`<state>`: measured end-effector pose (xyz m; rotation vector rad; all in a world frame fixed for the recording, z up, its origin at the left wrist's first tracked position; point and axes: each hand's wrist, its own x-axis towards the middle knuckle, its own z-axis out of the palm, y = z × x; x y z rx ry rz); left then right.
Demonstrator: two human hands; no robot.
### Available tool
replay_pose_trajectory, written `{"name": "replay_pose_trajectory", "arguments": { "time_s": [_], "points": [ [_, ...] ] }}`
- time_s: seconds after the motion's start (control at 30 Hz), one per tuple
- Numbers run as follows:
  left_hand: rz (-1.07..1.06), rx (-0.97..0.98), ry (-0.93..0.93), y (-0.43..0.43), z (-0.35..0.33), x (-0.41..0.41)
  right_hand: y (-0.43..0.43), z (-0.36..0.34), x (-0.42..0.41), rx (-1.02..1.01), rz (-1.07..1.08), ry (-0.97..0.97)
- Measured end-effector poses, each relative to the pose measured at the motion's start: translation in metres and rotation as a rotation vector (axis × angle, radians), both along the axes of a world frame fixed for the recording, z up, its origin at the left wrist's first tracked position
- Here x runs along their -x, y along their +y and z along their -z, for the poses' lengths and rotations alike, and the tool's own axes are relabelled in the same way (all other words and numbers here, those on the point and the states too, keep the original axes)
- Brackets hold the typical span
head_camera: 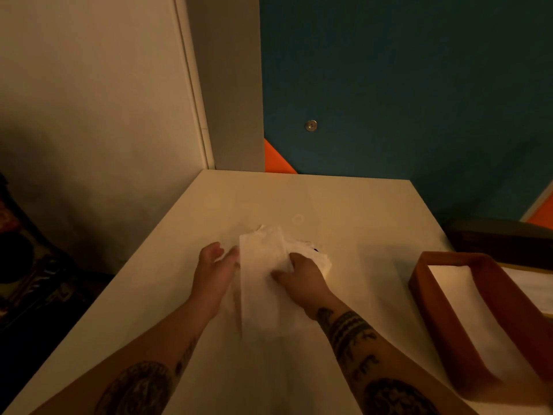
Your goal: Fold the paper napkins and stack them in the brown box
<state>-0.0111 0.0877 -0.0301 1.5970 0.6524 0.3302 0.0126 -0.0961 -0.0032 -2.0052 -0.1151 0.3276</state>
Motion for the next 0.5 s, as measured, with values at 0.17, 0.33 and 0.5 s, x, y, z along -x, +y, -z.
{"name": "replay_pose_trajectory", "arguments": {
  "time_s": [0.17, 0.33, 0.5],
  "points": [
    [0.201, 0.323, 0.01, -0.013, -0.012, -0.009, 0.01, -0.009, -0.002, -0.153, -0.059, 0.052],
    [0.044, 0.207, -0.022, -0.006, 0.004, -0.009, 0.01, 0.0, -0.017, 0.071, 0.013, -0.102],
    [-0.053, 0.15, -0.009, 0.016, 0.008, -0.003, -0.006, 0.01, -0.044, 0.796, -0.048, -0.238]
  ]
}}
